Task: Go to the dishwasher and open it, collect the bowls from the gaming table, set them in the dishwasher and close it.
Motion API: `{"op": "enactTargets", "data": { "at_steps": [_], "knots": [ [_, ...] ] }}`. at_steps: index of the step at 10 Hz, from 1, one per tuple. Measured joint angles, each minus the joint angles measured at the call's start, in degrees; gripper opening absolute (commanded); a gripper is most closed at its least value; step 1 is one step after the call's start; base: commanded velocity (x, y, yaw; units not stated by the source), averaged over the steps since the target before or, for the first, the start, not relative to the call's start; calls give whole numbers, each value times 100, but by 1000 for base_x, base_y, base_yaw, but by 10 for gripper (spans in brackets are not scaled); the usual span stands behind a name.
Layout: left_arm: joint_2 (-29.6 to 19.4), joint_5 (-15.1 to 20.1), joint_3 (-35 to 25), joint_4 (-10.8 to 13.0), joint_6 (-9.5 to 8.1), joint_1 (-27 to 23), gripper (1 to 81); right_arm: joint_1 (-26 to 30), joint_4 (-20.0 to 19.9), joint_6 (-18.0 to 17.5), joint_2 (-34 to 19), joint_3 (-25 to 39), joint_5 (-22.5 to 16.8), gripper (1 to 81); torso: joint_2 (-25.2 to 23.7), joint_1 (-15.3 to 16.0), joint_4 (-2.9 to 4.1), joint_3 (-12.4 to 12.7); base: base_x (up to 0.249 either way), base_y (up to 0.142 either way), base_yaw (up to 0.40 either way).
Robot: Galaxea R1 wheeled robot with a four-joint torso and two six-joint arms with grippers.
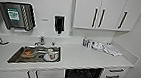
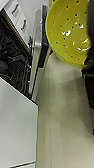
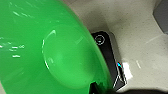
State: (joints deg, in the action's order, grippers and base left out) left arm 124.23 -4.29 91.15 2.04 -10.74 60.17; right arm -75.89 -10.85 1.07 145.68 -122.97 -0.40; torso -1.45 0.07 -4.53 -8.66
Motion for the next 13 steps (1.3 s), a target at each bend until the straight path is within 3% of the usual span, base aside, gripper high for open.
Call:
{"op": "enactTargets", "data": {
  "at_steps": [4,9,13],
  "knots": [
    [101,578,-201,-302,-17,-990,10,1,16,20,143,11,13,10,2,0,0,-61,0,0,0],
    [569,1330,-132,-605,-44,-1949,10,39,18,60,278,-21,40,10,11,6,0,-571,0,0,0],
    [1122,1970,284,-663,-265,-2719,10,50,18,61,411,-43,43,10,15,11,0,-621,0,0,0]
  ]
}}
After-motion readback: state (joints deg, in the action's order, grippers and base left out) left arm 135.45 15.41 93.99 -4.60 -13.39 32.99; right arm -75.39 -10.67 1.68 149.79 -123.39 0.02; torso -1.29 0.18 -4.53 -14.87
